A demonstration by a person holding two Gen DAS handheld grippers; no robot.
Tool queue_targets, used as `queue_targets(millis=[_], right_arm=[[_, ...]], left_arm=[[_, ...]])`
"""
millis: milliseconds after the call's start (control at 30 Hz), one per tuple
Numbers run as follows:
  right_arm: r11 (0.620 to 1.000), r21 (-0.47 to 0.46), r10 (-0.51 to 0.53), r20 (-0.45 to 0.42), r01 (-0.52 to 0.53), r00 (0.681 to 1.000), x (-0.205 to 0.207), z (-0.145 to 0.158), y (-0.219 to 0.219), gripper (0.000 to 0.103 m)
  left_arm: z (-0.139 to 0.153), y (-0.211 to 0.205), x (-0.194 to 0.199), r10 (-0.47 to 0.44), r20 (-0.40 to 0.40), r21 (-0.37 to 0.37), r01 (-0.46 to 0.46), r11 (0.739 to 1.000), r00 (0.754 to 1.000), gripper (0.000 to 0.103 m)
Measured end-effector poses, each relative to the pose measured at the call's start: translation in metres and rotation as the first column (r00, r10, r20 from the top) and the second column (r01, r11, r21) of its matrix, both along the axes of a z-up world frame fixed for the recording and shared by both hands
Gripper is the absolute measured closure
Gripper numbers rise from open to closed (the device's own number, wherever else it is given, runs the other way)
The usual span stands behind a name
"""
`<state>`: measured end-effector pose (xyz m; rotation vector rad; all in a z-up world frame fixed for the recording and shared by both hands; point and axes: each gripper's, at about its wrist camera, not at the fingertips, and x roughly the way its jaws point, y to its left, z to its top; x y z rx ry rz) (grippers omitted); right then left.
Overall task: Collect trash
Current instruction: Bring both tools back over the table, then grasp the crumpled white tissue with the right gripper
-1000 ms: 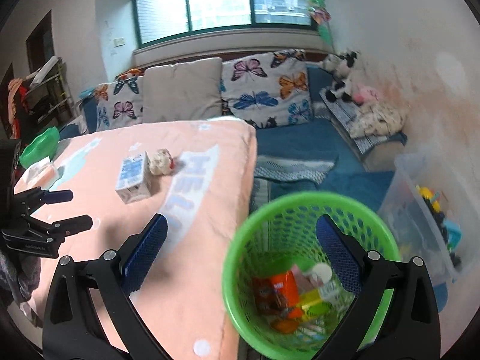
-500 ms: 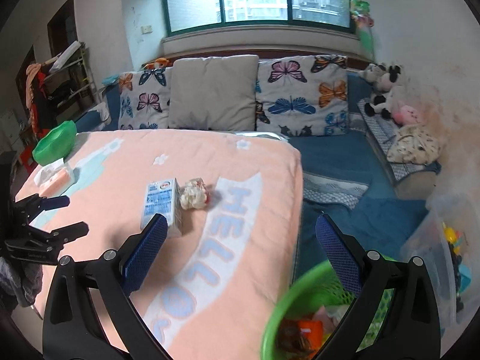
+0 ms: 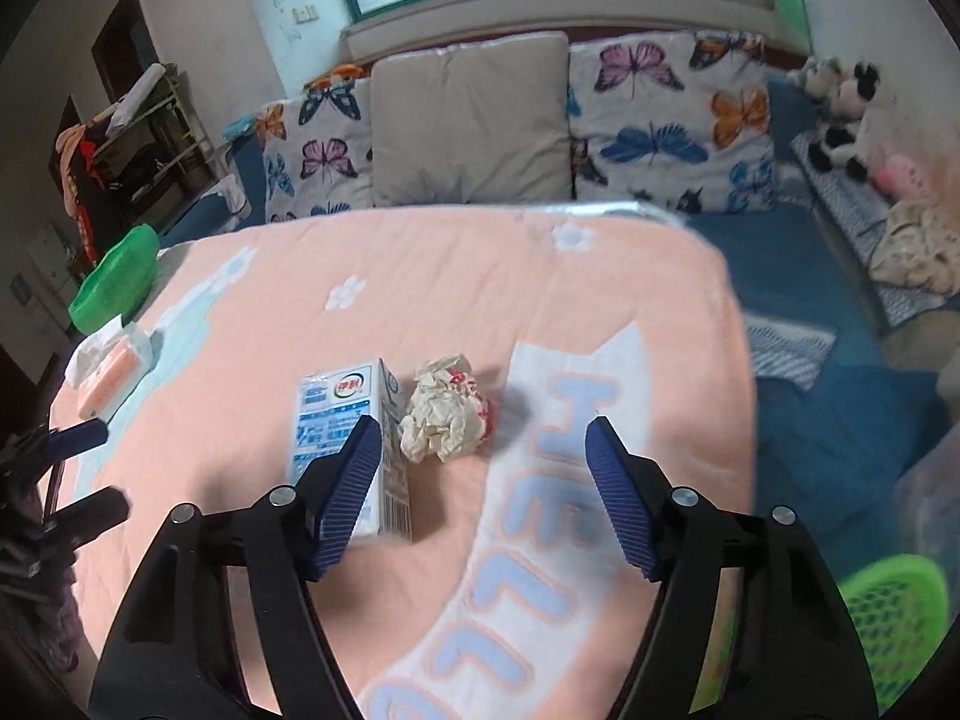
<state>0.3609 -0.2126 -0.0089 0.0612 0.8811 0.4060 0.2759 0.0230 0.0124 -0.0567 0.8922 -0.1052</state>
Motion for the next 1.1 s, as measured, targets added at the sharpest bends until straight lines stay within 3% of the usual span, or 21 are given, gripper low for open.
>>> queue_targets(millis=[133,467,500,533,633,1100], right_arm=[[0.999,0.052,-0.006,-0.049,0.009,0.999,0.020,-0.025,0.009,0.043],[0.995,0.094,-0.016,-0.116,0.027,0.993,0.046,-0.055,0.020,0.048],[0.994,0.102,-0.016,-0.119,0.028,0.993,0.046,-0.056,0.020,0.052],[0.993,0.120,-0.007,-0.119,0.021,0.993,0.046,-0.056,0.018,0.060],[0.991,0.134,-0.001,-0.111,0.016,0.994,0.041,-0.052,0.015,0.064],[0.995,0.077,-0.056,-0.028,0.058,0.998,-0.010,-0.019,-0.039,0.066]], left_arm=[[-0.005,0.002,0.004,0.007,-0.006,-0.011,-0.007,1.000,1.000,0.007],[-0.025,0.003,0.019,0.016,-0.044,-0.029,-0.018,0.999,0.999,0.007],[-0.026,0.003,0.021,0.017,-0.047,-0.033,-0.019,0.999,0.999,0.007],[-0.028,0.003,0.022,0.017,-0.049,-0.036,-0.019,0.999,0.999,0.007],[-0.031,-0.001,0.024,0.018,-0.053,-0.034,-0.020,0.999,0.998,0.007],[-0.044,-0.058,0.042,0.004,-0.087,-0.054,-0.008,0.998,0.996,0.007]])
